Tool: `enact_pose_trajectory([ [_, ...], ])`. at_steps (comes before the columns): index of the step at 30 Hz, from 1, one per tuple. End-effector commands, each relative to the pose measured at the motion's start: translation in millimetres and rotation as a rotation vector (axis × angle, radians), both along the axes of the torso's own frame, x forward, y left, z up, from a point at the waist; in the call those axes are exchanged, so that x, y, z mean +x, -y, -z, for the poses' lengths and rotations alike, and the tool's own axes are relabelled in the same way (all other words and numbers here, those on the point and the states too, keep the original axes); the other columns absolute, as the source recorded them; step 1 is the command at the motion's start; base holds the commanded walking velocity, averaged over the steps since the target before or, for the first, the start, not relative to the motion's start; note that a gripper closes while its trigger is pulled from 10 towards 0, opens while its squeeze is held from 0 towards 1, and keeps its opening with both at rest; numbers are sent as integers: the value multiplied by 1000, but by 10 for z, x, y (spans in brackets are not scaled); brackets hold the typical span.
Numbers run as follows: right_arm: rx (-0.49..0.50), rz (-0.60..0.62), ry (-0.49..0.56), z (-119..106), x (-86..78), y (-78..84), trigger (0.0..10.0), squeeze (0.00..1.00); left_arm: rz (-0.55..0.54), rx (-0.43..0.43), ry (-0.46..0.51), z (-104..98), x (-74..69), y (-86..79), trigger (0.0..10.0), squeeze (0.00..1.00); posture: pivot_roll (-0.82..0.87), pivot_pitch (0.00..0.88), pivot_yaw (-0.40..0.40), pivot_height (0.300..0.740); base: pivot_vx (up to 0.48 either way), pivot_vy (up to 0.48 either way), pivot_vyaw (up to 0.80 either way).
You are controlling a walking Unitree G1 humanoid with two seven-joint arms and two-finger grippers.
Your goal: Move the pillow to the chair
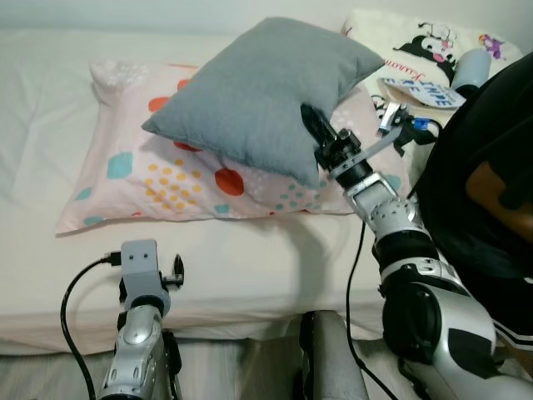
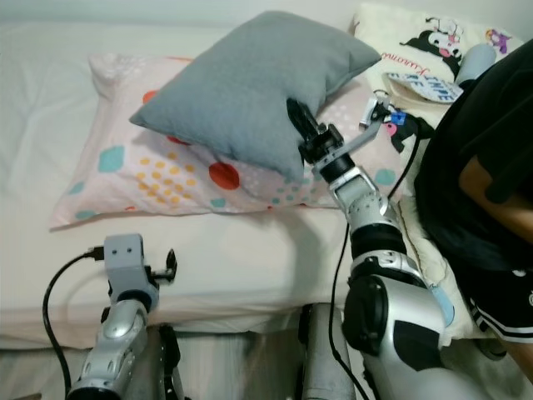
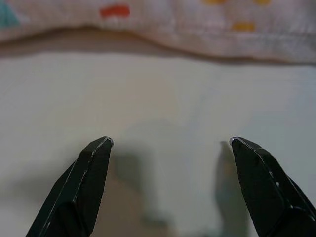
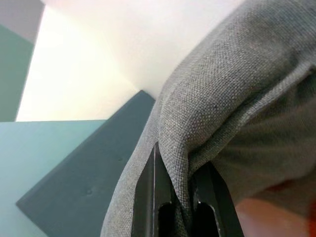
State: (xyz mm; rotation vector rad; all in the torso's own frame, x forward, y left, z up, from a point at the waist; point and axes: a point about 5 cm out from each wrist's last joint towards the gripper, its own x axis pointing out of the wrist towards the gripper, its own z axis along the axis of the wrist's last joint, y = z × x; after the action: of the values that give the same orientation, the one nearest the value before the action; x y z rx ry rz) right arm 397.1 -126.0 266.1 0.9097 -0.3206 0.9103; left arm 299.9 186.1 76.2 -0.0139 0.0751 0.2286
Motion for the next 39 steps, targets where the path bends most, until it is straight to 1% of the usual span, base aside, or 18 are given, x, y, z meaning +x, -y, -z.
enact_pose_trajectory([
  [1,31,-28,96,-137,-64,-20,0,0,-7,-6,-33,64,-2,-43,10000,0,-20,130,-47,569,0,0,0],
  [2,31,-28,96,-137,-64,-20,0,0,-7,-6,-33,64,-2,-43,10000,0,-20,130,-47,569,0,0,0],
  [6,30,-46,94,-83,-87,-101,0,0,-4,-2,-51,63,74,-64,10000,0,-20,113,-34,589,-429,0,0],
  [10,30,-49,96,-72,-100,-101,0,0,-3,1,-52,69,73,-60,10000,0,-20,110,-31,594,-480,0,0],
  [13,31,-57,108,-76,-142,-111,0,0,-3,3,-39,80,65,-69,10000,0,-20,98,-23,604,-320,0,0],
  [15,31,-63,123,-107,-184,-130,0,0,-11,0,-42,116,60,-93,10000,0,-22,91,-17,614,0,0,0],
  [17,32,-65,137,-147,-211,-140,0,0,-16,-1,-64,175,48,-106,10000,0,-25,90,-12,624,0,0,0],
  [21,28,-66,148,-172,-223,-151,0,0,-16,-1,-88,236,33,-111,10000,0,-28,86,-10,634,0,0,0],
  [24,12,-61,156,-180,-230,-173,0,0,-16,1,-145,373,-20,-126,10000,0,-31,82,-5,649,0,0,0],
  [25,12,-61,156,-180,-230,-173,0,0,-16,1,-145,373,-20,-126,10000,0,-31,82,-5,649,0,0,0],
  [26,7,-61,153,-164,-247,-195,0,0,-27,-8,-192,482,-74,-159,10000,0,-32,79,-2,659,0,0,0],
  [27,7,-61,153,-164,-247,-195,0,0,-27,-8,-192,482,-74,-159,10000,0,-32,79,-2,659,0,0,0],
  [29,-10,-67,143,-110,-268,-242,0,0,-37,-2,-256,625,-168,-203,10000,0,-32,75,1,669,0,0,0],
  [30,-10,-67,143,-110,-268,-242,0,0,-37,-2,-256,625,-168,-203,10000,0,-32,75,1,669,0,0,0],
  [31,-33,-76,130,-42,-289,-303,0,0,-59,-16,-316,753,-268,-256,10000,0,-33,76,5,679,0,0,0],
  [32,-49,-82,119,6,-303,-342,0,0,-72,-26,-348,821,-327,-288,10000,0,-33,74,6,684,0,0,0],
  [35,-69,-93,99,86,-324,-402,0,0,-85,-35,-397,922,-422,-327,10000,0,-32,73,6,699,0,0,0],
  [39,-124,-119,57,278,-366,-535,0,0,-111,-44,-499,1121,-646,-387,10000,0,-33,71,8,719,0,0,0],
])
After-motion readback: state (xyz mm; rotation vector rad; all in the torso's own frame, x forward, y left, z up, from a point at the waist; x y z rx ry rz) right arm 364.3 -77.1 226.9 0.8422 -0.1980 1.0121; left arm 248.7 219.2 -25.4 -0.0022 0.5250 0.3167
